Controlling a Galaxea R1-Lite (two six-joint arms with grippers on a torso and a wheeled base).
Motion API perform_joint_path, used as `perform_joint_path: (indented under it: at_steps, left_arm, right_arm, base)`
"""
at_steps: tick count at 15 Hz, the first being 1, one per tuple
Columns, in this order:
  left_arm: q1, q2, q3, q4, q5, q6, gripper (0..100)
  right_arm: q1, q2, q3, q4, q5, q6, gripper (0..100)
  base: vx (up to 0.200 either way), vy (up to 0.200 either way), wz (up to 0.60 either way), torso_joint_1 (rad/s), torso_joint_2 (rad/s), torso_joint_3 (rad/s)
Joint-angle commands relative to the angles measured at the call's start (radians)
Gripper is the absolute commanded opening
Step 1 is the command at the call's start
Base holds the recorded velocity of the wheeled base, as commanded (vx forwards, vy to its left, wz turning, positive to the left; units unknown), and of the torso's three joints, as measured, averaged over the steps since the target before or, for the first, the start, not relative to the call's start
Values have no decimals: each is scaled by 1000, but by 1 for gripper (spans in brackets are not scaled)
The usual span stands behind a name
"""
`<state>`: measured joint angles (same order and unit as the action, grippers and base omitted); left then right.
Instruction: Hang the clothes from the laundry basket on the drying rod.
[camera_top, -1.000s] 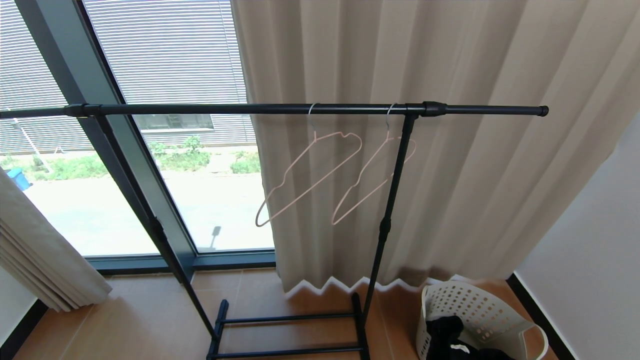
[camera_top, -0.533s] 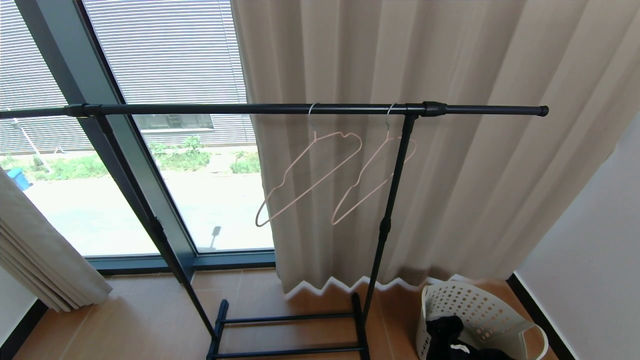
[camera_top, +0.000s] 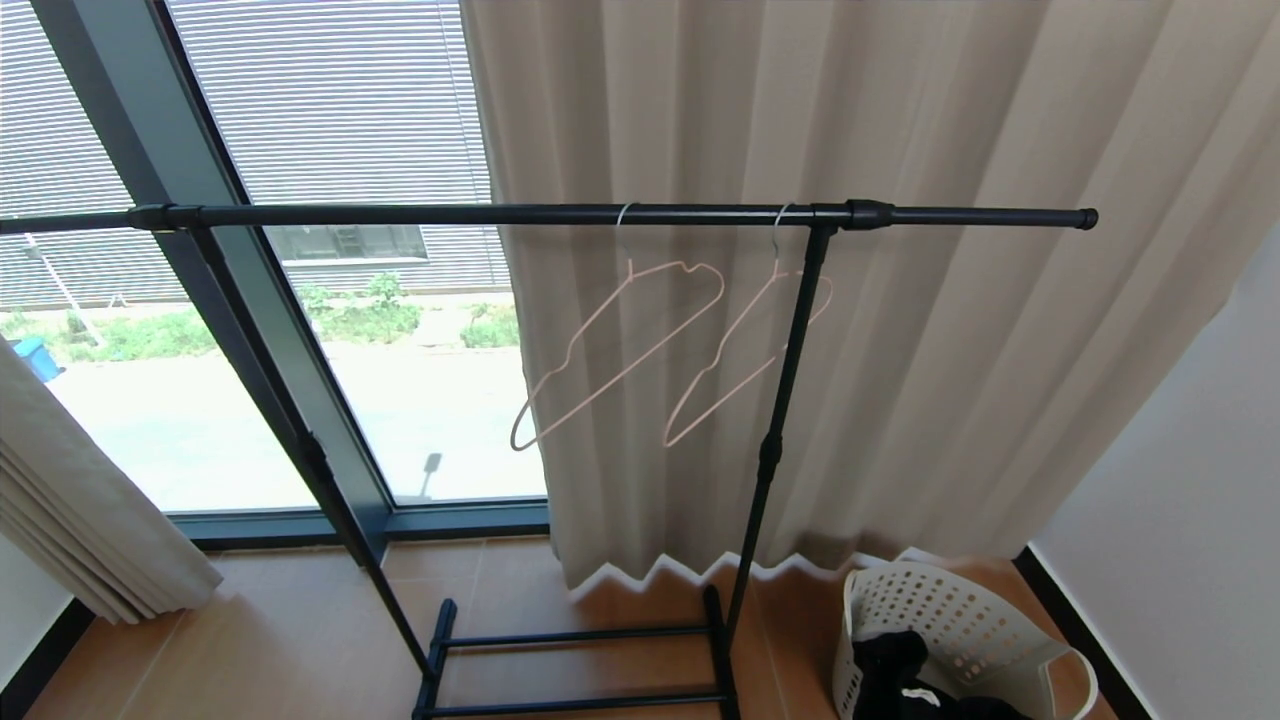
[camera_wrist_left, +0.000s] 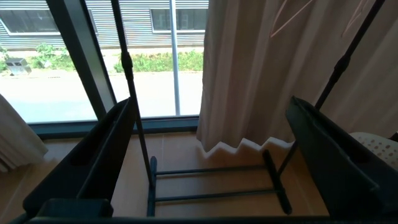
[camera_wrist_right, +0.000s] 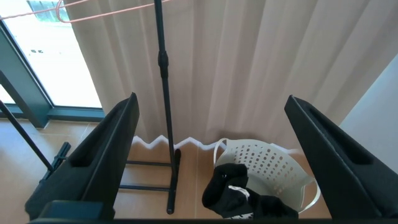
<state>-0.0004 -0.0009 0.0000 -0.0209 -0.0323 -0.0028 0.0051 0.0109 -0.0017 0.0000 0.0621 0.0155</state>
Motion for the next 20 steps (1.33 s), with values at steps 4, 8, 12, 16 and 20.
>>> perform_joint_path:
  at_steps: [4,8,12,16,20]
  left_arm:
    - [0,1,0,-1,0,-2,100]
    - [0,1,0,-1,0,-2,100]
    - [0,1,0,-1,0,-2,100]
    - [0,1,0,-1,0,-2,100]
    - [0,1,0,-1,0,-2,100]
  right_arm:
    - [-1,1,0,0,1,0,100]
    - [-1,0,0,0,1,1,100]
    - [-1,0,0,0,1,1,100]
    - [-1,-2,0,0,1,1,100]
    - [-1,-3,0,0,1,1,100]
  base:
    - [0,0,0,-149,345,189]
    - [0,0,0,-156,365,205]
    - [0,0,0,-173,431,242]
    - [0,0,0,-220,544,320]
    - [0,0,0,-200,537,333]
